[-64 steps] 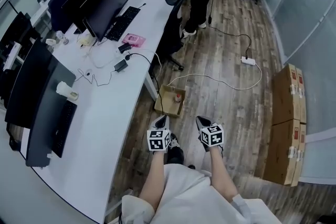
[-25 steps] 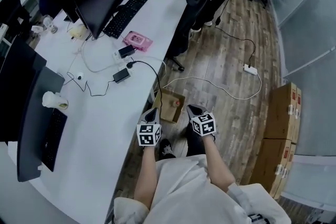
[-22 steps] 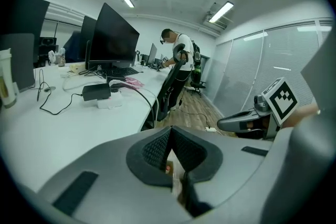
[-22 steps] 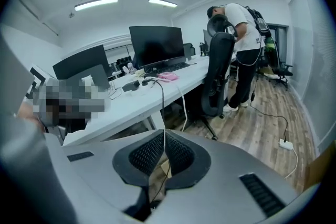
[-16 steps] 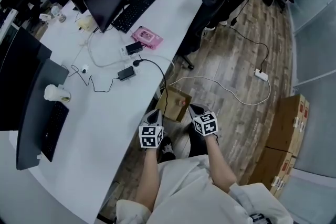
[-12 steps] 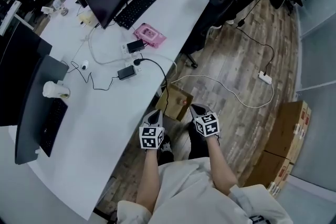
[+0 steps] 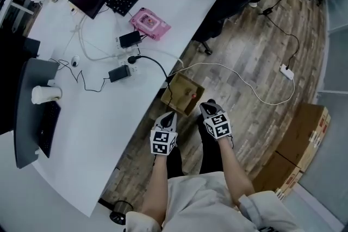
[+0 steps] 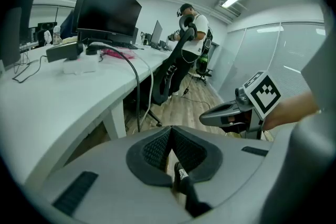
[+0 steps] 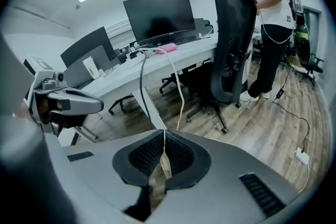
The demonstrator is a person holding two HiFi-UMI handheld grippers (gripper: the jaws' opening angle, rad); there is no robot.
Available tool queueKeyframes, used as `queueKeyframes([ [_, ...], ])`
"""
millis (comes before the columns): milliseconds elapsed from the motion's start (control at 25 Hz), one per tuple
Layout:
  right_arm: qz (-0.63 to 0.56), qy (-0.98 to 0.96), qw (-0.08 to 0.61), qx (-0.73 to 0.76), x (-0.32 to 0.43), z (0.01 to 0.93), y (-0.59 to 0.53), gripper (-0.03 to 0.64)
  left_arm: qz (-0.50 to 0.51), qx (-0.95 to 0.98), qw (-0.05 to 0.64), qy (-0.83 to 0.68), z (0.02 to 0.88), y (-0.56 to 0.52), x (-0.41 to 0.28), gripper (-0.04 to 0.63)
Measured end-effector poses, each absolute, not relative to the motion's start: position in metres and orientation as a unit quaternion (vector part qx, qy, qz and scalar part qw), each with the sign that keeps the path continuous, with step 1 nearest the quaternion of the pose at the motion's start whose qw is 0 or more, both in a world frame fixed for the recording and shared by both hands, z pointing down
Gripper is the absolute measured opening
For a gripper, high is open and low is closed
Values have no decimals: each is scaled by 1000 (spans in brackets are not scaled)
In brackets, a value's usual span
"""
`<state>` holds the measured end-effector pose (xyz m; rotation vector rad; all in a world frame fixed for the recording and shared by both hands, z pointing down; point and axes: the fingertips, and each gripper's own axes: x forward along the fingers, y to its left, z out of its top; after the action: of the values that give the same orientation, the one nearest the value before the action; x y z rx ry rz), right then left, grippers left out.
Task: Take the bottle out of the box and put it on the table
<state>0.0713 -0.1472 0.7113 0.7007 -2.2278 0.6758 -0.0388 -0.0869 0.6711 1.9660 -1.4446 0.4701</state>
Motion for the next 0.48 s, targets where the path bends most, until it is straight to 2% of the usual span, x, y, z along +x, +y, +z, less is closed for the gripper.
queueKeyframes([
  [480, 299, -838, 387, 243, 102, 832, -158, 42, 221, 725, 353, -549, 769, -100, -10, 15],
])
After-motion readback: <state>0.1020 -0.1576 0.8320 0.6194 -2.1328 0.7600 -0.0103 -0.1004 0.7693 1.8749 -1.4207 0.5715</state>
